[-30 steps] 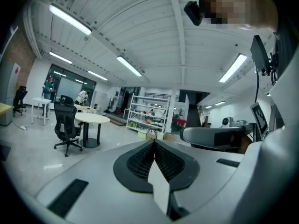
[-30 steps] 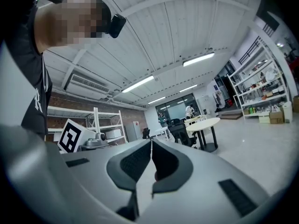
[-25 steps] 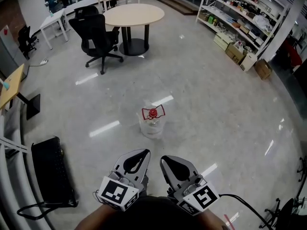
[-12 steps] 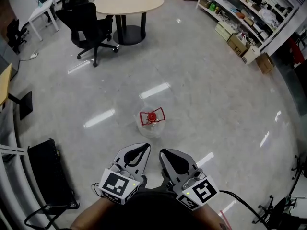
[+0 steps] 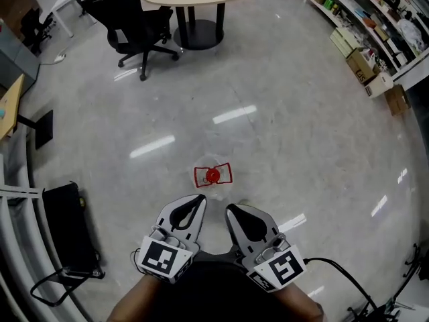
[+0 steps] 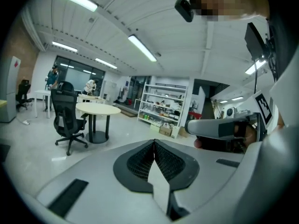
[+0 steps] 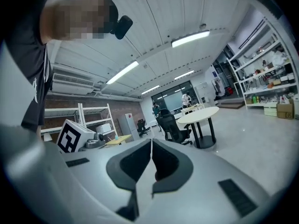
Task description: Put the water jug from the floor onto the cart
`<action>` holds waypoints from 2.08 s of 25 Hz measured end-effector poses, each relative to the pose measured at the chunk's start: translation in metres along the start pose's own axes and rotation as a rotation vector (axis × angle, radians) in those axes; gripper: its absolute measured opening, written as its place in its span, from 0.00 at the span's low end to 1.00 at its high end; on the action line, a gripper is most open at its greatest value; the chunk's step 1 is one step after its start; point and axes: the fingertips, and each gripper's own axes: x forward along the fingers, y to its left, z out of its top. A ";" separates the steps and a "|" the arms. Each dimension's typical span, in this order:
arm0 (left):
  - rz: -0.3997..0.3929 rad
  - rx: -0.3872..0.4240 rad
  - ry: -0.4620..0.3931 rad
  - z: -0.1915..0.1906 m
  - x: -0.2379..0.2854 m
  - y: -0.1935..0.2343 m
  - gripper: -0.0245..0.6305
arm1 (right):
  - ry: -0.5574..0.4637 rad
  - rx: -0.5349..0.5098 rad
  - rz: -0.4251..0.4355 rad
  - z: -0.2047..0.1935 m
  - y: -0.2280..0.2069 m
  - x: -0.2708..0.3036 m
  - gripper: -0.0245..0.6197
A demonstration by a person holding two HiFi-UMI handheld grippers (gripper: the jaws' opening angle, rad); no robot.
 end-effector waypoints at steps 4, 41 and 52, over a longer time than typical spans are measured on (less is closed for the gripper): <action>0.045 -0.028 0.092 -0.034 0.039 0.034 0.04 | 0.046 0.002 0.006 -0.024 -0.046 0.031 0.04; 0.121 -0.531 0.893 -0.575 0.236 0.239 0.24 | 1.011 0.260 -0.250 -0.572 -0.350 0.171 0.18; 0.116 -0.649 0.902 -0.568 0.232 0.226 0.13 | 1.104 0.209 -0.153 -0.567 -0.340 0.184 0.04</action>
